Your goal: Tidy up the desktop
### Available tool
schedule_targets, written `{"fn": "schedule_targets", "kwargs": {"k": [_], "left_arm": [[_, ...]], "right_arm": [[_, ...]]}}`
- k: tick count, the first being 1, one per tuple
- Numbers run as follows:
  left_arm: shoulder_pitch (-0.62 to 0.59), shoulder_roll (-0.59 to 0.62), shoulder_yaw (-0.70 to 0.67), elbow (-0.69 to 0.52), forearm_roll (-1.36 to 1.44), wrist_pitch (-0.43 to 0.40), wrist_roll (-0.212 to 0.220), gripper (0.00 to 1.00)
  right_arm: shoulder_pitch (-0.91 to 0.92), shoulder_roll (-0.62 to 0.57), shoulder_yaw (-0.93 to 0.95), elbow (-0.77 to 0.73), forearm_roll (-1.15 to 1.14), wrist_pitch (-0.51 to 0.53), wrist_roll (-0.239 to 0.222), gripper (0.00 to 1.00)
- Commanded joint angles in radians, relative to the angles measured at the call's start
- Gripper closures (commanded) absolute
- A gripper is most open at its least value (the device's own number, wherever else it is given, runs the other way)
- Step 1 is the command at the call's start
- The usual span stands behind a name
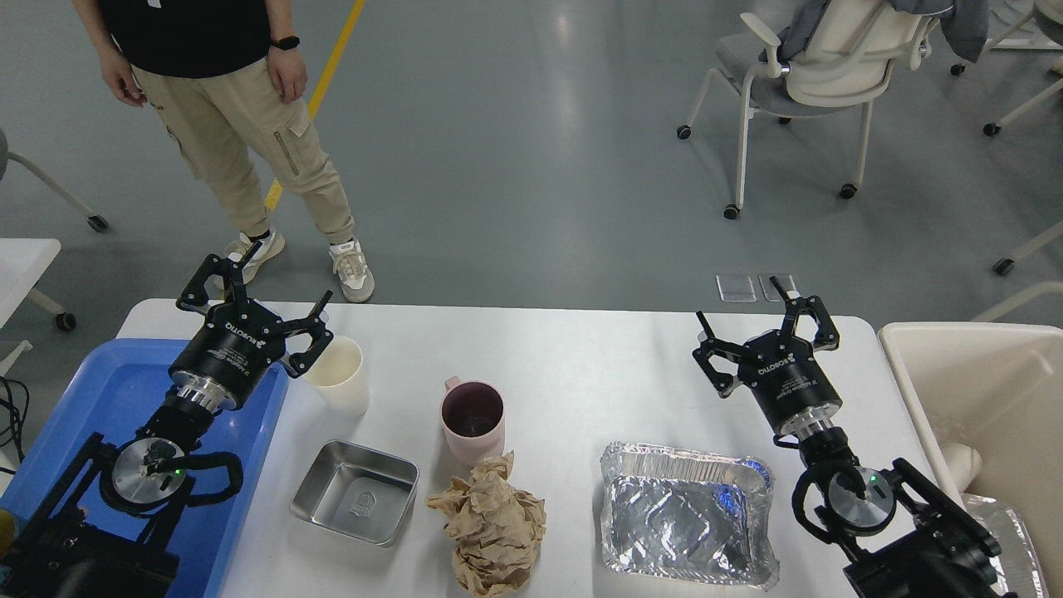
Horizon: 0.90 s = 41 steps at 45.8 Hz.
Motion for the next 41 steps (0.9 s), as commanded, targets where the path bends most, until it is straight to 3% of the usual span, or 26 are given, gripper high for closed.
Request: {"fn": "schedule_targets", "kwargs": {"k": [1,6,21,30,41], "left_arm": [[0.001,0.003,0.000,-0.002,0.000,0.000,0.000,0.02],[0.015,0.015,0.006,-0.027,0.003,0.020,0.006,0.02],[0.119,0.233,0.070,-0.114,0.005,0.043,0.031,0.02],[0.215,0.471,0.187,-0.197,0.009,0.058,0.045,0.02],[0.343,0.845,0.193,-0.340,0.009,0.052,0.049,0.02]], "right_arm": [[0.001,0.000,0.001,0.001,0.000,0.000,0.000,0.00],[0.001,-0.002,0.001,0.001,0.000,-0.002,0.000,0.00],[0.004,0.009,-0.001,0.002,0.000,0.000,0.000,0.00],[0.004,0.011,-0.013,0.002,0.000,0.003,0.000,0.00],[0.000,0.011,-0.013,0.004,0.000,0.006,0.000,0.00]]}}
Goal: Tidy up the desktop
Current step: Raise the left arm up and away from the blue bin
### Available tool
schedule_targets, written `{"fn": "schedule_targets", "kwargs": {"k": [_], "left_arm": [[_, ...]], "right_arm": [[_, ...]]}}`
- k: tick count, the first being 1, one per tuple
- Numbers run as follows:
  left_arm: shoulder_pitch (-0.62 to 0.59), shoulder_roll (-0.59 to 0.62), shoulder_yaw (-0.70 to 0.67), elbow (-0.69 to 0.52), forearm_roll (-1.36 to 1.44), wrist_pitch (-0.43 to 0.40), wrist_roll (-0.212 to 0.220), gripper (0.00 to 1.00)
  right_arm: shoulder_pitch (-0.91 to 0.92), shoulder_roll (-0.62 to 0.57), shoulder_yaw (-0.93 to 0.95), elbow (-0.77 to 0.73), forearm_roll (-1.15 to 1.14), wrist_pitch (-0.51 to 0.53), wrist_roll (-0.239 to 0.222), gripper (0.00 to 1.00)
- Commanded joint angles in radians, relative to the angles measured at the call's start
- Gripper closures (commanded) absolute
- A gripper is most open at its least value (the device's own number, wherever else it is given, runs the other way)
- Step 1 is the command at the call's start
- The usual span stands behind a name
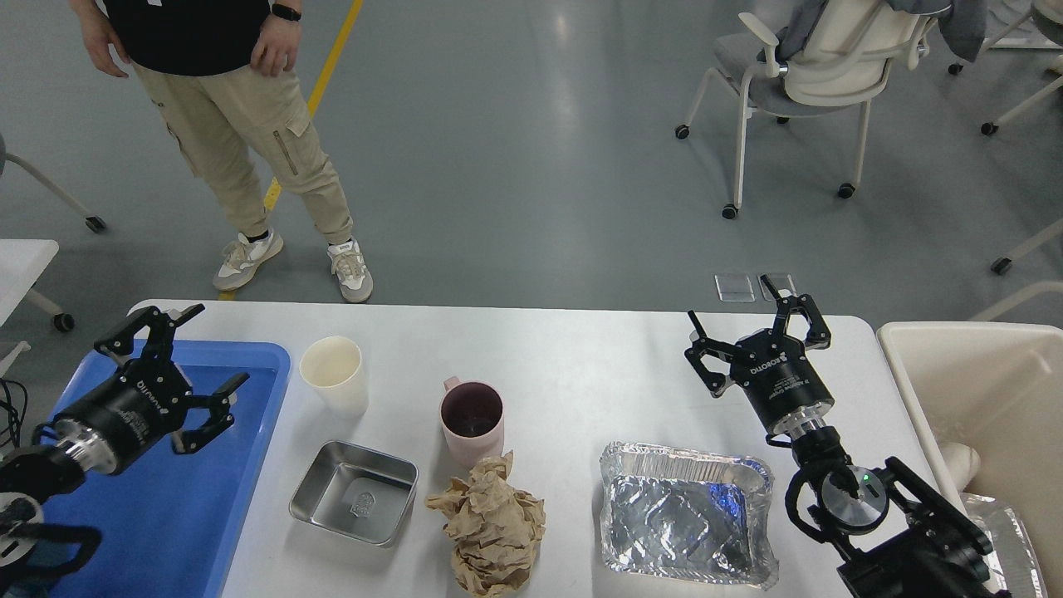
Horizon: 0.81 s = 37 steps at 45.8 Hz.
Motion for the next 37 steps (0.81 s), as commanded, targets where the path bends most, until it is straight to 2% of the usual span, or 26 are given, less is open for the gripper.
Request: {"fn": "schedule_targets", "kwargs": {"k": [1,7,24,29,37], "left_arm": [[0.066,0.204,0.002,-0.055,0.000,-0.008,0.001,0.02],[0.100,0.419,0.005,-0.061,-0.001,-0.025,-0.001,0.02],[0.101,0.715,0.048,-0.069,0.000,-0.054,-0.002,0.02],[0.101,0.762,0.048,-0.067,0.000,-0.054,-0.005,0.02],[0.097,0.756,0.048,-0.053,0.000,-0.064,-0.019,0.02]], "right_arm": [[-0.003,0.000,0.000,0.002,0.000,0.001,0.000,0.00],[-0.003,0.000,0.000,0.000,0.000,0.004,0.000,0.00],[0.002,0.015,-0.015,0.000,0.000,0.004,0.000,0.00],[0.002,0.015,-0.017,0.000,0.000,0.004,0.000,0.00],[-0.001,0.014,-0.018,-0.003,0.000,0.004,0.000,0.00]]}}
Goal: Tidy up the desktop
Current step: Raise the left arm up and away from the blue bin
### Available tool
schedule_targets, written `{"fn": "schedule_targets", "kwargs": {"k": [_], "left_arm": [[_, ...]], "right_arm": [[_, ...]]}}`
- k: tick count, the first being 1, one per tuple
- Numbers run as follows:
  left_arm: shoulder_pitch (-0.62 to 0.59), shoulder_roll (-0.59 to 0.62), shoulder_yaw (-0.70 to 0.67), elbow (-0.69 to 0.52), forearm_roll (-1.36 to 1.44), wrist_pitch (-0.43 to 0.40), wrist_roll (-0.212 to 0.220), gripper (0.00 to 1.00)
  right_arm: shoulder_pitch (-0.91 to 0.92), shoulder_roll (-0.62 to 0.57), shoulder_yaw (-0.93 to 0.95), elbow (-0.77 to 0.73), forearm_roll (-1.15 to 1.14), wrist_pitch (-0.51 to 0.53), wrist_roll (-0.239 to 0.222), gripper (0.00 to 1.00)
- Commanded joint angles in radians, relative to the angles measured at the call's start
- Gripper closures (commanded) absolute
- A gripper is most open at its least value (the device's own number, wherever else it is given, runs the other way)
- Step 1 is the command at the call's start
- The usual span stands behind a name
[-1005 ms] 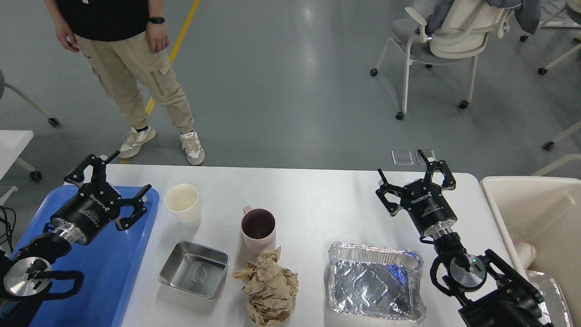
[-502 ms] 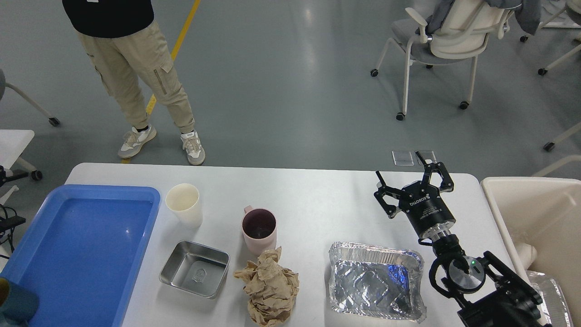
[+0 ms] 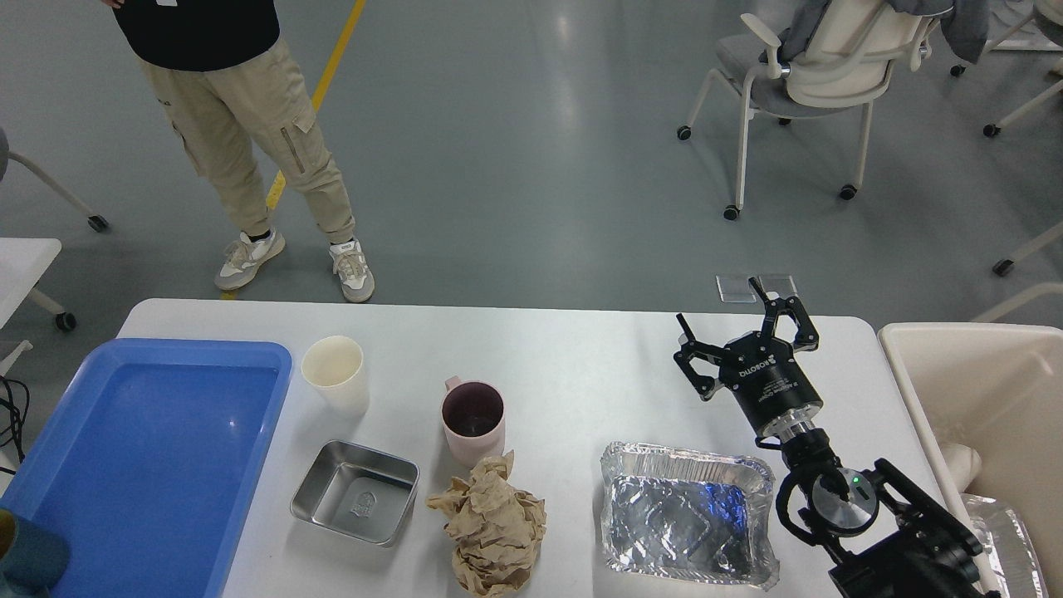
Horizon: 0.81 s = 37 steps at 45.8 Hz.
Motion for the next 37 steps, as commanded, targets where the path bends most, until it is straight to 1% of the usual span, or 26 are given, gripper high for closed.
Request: {"fn": "schedule_targets", "kwargs": {"k": [1,4,9,11,13,17,19,26,28,30,32,37], "left_arm": [[-0.005,-0.010,-0.001,0.015,0.001,-0.006,-0.015,0.02],[-0.011,-0.030,-0.006,0.028,0.008,-0.003,-0.029,0.02],[-0.015,-0.097,-0.018,0.060,0.015,-0.007,-0.055,0.02],[-0.015,-0.126,-0.018,0.081,0.035,-0.009,-0.072,0.02],[-0.017,-0.160,-0.018,0.104,0.072,-0.010,-0.106,0.02],[-0.025,-0.245,-0.018,0.113,0.129,-0.009,-0.198,0.02],[-0.025,-0.268,-0.018,0.123,0.130,-0.006,-0.216,0.02],[-0.018,-0.291,-0.004,0.129,0.130,0.014,-0.206,0.02],[-0.022,-0.291,-0.001,0.139,0.127,0.029,-0.195,0.02],[-0.019,-0.297,0.003,0.159,0.127,0.040,-0.175,0.02],[-0.018,-0.308,0.003,0.178,0.133,0.024,-0.161,0.02],[-0.025,-0.311,0.003,0.196,0.140,-0.079,-0.163,0.02]], "right_arm": [[-0.002,0.000,-0.001,-0.003,0.000,0.000,0.000,0.00],[0.000,0.000,-0.001,0.001,0.000,-0.002,0.000,0.00],[0.001,0.000,-0.001,0.001,0.000,-0.002,0.000,0.00],[0.003,0.000,-0.001,0.001,0.000,-0.002,0.000,0.00],[0.003,0.000,-0.001,-0.001,0.000,-0.002,0.000,0.00],[0.004,0.000,-0.001,-0.001,0.000,-0.002,0.000,0.00],[0.004,0.000,-0.001,-0.001,0.000,-0.002,0.000,0.00],[0.004,0.000,-0.001,-0.003,0.000,-0.002,0.000,0.00],[0.004,0.000,-0.001,-0.004,0.000,-0.002,0.000,0.00],[0.004,0.002,-0.001,-0.004,0.000,-0.003,0.002,0.00],[0.004,0.005,-0.001,-0.006,0.000,-0.003,0.002,0.00],[0.004,0.013,-0.001,-0.007,0.000,-0.003,0.002,0.00]]}}
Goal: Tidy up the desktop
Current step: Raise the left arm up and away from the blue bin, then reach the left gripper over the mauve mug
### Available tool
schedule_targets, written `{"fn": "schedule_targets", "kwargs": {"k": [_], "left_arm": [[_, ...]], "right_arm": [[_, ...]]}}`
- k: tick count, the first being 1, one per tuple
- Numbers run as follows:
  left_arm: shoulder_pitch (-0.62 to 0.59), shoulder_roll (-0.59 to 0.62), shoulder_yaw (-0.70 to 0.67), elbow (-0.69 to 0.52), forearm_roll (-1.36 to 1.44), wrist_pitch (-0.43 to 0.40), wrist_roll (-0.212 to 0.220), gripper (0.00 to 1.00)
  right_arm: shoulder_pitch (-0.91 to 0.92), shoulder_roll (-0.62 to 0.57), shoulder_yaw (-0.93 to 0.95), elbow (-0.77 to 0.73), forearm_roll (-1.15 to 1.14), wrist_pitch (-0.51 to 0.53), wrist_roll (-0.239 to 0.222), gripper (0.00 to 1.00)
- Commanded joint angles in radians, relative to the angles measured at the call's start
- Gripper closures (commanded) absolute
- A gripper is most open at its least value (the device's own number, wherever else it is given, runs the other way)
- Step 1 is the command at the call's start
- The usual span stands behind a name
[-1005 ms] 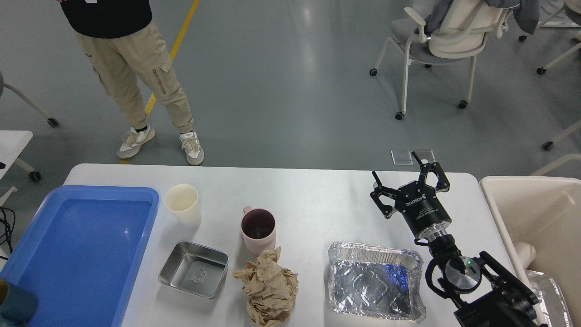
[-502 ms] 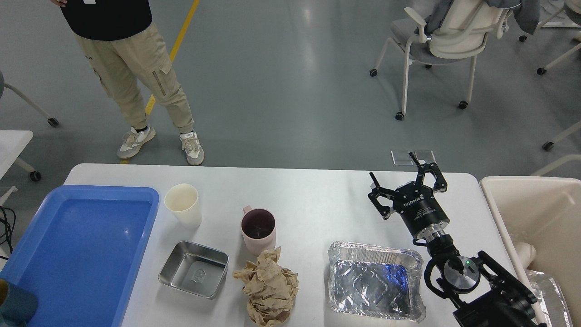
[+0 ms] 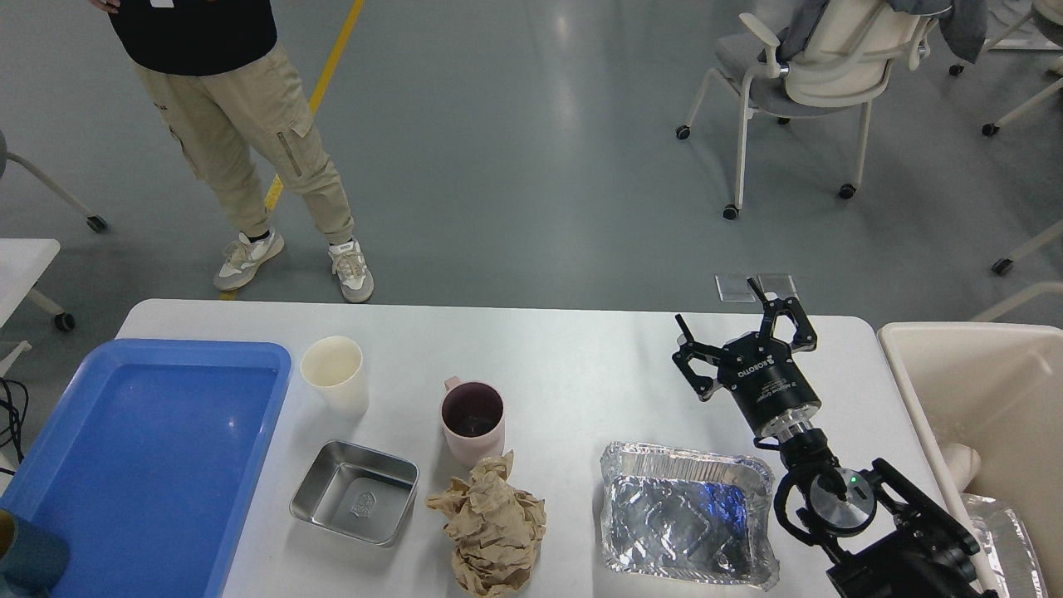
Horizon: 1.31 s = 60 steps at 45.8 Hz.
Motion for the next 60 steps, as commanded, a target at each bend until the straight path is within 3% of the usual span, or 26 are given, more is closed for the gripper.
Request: {"fn": "schedule_targets", "kwargs": {"k": [1,8,16,24,29,44,60], "left_arm": [[-0.007,-0.006,0.000,0.025,0.011,-0.095,0.002,0.02],[-0.097,-0.030,0.000,0.059,0.250,-0.124,-0.028,0.02],[-0.268,-0.116,0.001,0.082,0.664,-0.288,-0.082,0.02],[-0.446,-0.202,0.017,0.082,0.899,-0.467,-0.084,0.02],[-0.602,-0.247,0.124,0.082,1.028,-0.549,-0.084,0.02],[-1.110,-0.405,0.659,0.088,1.198,-0.544,-0.075,0.02],[-1.286,-0.733,0.876,0.123,1.338,-0.561,-0.088,0.02]], "right_arm": [[0.000,0.008,0.000,-0.001,0.000,-0.001,0.000,0.00],[0.000,0.020,0.000,0.002,0.000,0.001,0.000,0.00],[0.006,0.034,-0.001,0.006,0.000,-0.001,0.000,0.00],[0.011,0.039,-0.001,0.008,0.000,0.001,0.000,0.00],[0.015,0.039,-0.001,0.008,0.000,0.001,-0.001,0.00],[0.026,0.042,-0.001,0.008,0.000,0.002,0.000,0.00],[0.028,0.049,-0.006,0.009,-0.001,0.005,-0.001,0.00]]}}
